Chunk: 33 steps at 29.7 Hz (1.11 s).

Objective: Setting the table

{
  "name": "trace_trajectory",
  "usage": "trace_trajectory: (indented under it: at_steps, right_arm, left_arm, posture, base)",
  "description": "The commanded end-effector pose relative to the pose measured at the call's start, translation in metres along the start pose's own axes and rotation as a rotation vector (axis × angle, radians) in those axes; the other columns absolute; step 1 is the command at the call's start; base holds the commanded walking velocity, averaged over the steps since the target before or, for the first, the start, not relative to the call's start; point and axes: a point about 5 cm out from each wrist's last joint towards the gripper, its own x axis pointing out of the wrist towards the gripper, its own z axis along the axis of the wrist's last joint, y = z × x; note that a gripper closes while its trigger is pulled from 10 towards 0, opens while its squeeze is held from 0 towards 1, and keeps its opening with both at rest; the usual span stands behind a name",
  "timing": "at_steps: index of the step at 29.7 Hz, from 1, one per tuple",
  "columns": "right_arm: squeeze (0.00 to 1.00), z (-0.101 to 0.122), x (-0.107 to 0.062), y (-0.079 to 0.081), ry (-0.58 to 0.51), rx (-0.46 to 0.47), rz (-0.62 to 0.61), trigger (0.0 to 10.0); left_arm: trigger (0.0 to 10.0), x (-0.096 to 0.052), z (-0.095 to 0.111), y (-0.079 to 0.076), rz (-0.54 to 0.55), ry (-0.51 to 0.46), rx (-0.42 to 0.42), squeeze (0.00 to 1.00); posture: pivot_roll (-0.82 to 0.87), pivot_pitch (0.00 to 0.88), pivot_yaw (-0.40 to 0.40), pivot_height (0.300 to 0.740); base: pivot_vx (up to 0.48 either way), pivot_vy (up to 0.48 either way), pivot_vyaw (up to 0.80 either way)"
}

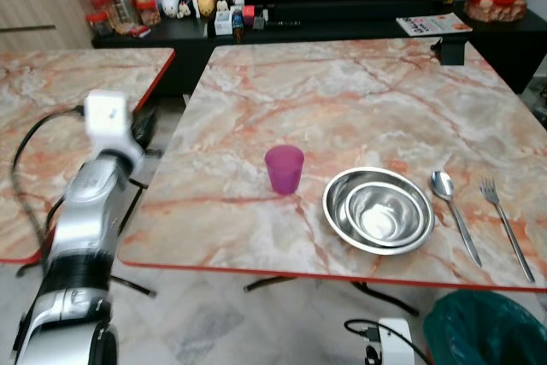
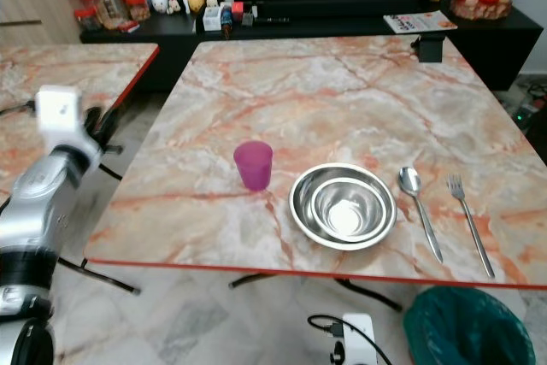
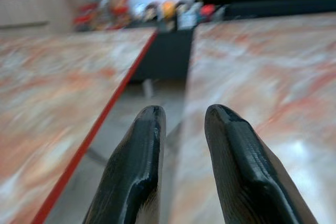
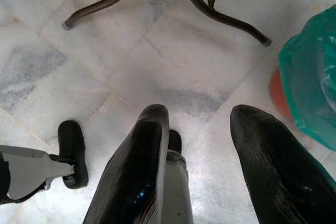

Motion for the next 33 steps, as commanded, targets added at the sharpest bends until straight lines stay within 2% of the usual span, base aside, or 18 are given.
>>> trace_trajectory:
  at_steps: [1,3,4,6,7,8,9,10,13,16,19,21,22,24,25,27,28,33]
  right_arm:
    - [0.0,-0.001,0.0,0.002,0.004,-0.014,0.014,10.0]
    - [0.0,-0.002,0.0,0.002,0.006,-0.018,0.016,10.0]
    - [0.0,-0.002,0.0,0.002,0.006,-0.018,0.016,10.0]
    - [0.0,-0.003,-0.001,0.001,0.008,-0.015,0.012,10.0]
    - [0.0,-0.003,-0.001,0.001,0.009,-0.013,0.01,10.0]
    - [0.0,-0.003,-0.001,0.001,0.01,-0.011,0.009,10.0]
    - [0.0,-0.003,-0.001,0.001,0.01,-0.013,0.009,10.0]
    - [0.0,-0.003,-0.001,0.001,0.01,-0.015,0.01,10.0]
    - [0.0,-0.003,-0.001,0.0,0.008,-0.017,0.009,10.0]
    - [0.0,-0.003,-0.001,0.0,0.008,-0.017,0.009,10.0]
    - [0.0,-0.002,-0.001,-0.001,0.007,-0.019,0.008,10.0]
    - [0.0,-0.002,-0.001,-0.001,0.007,-0.019,0.008,10.0]
    - [0.0,-0.002,0.0,-0.001,0.007,-0.019,0.008,10.0]
    - [0.0,-0.002,0.0,-0.001,0.008,-0.019,0.009,10.0]
    - [0.0,-0.002,0.0,-0.001,0.008,-0.021,0.011,10.0]
    - [0.0,-0.001,0.0,-0.001,0.007,-0.021,0.012,10.0]
    - [0.0,-0.001,0.0,0.0,0.005,-0.022,0.013,10.0]
    - [0.0,0.001,0.0,0.001,0.001,-0.017,0.012,10.0]
  left_arm:
    - [10.0,-0.015,0.003,0.018,0.062,-0.036,0.117,0.0]
    - [10.0,-0.03,-0.007,0.034,0.148,-0.044,0.146,0.0]
    - [10.0,-0.03,-0.007,0.034,0.148,-0.044,0.146,0.0]
    - [10.0,-0.05,-0.028,0.054,0.274,0.004,0.174,0.0]
    - [10.0,-0.056,-0.034,0.058,0.294,0.02,0.188,0.0]
    - [10.0,-0.059,-0.037,0.059,0.3,0.028,0.196,0.0]
    - [10.0,-0.065,-0.047,0.062,0.314,0.056,0.205,0.0]
    - [10.0,-0.076,-0.067,0.063,0.315,0.119,0.237,0.0]
    - [10.0,-0.09,-0.09,0.059,0.276,0.204,0.277,0.0]
    - [10.0,-0.091,-0.092,0.059,0.276,0.203,0.281,0.0]
    - [10.0,-0.109,-0.13,0.052,0.238,0.354,0.262,0.0]
    - [10.0,-0.113,-0.139,0.049,0.222,0.397,0.254,0.0]
    - [10.0,-0.119,-0.155,0.04,0.166,0.475,0.226,0.0]
    - [10.0,-0.126,-0.172,0.028,0.087,0.57,0.185,0.0]
    - [10.0,-0.138,-0.192,0.007,-0.058,0.697,0.199,0.0]
    - [10.0,-0.144,-0.2,-0.005,-0.134,0.736,0.203,0.0]
    - [10.0,-0.149,-0.206,-0.013,-0.154,0.775,0.172,0.0]
    - [10.0,-0.155,-0.216,-0.026,-0.178,0.824,0.151,0.0]
  posture:
    - [0.05,0.013,0.045,0.727]
    - [0.06,0.012,0.044,0.727]
    - [0.06,0.012,0.044,0.727]
    - [0.06,0.006,0.042,0.727]
    - [0.06,0.001,0.042,0.727]
    - [0.06,0.001,0.042,0.727]
    - [0.06,0.0,0.042,0.727]
    - [0.05,0.0,0.04,0.727]
    - [0.05,0.0,0.039,0.727]
    - [0.05,0.0,0.039,0.727]
    - [0.04,0.0,0.038,0.727]
    - [0.04,0.0,0.038,0.727]
    - [0.04,0.0,0.038,0.727]
    - [0.04,0.0,0.035,0.727]
    - [0.04,0.0,0.033,0.727]
    - [0.04,0.0,0.033,0.727]
    - [0.04,0.0,0.034,0.727]
    - [0.03,0.0,0.035,0.727]
  base:
    - [0.0,0.0,0.0]
    - [0.0,0.0,0.0]
    - [0.0,0.0,0.0]
    - [0.0,0.0,0.0]
    - [0.0,0.0,0.0]
    - [0.0,0.0,0.0]
    - [0.0,0.0,0.0]
    - [0.0,0.0,0.0]
    - [0.0,0.0,0.0]
    - [0.0,0.0,0.0]
    - [0.0,0.0,0.0]
    - [0.0,0.0,0.0]
    - [0.0,0.0,0.0]
    - [0.0,0.0,0.0]
    - [0.0,0.0,0.0]
    - [0.0,0.0,0.0]
    - [0.0,0.0,0.0]
    - [0.0,0.0,0.0]
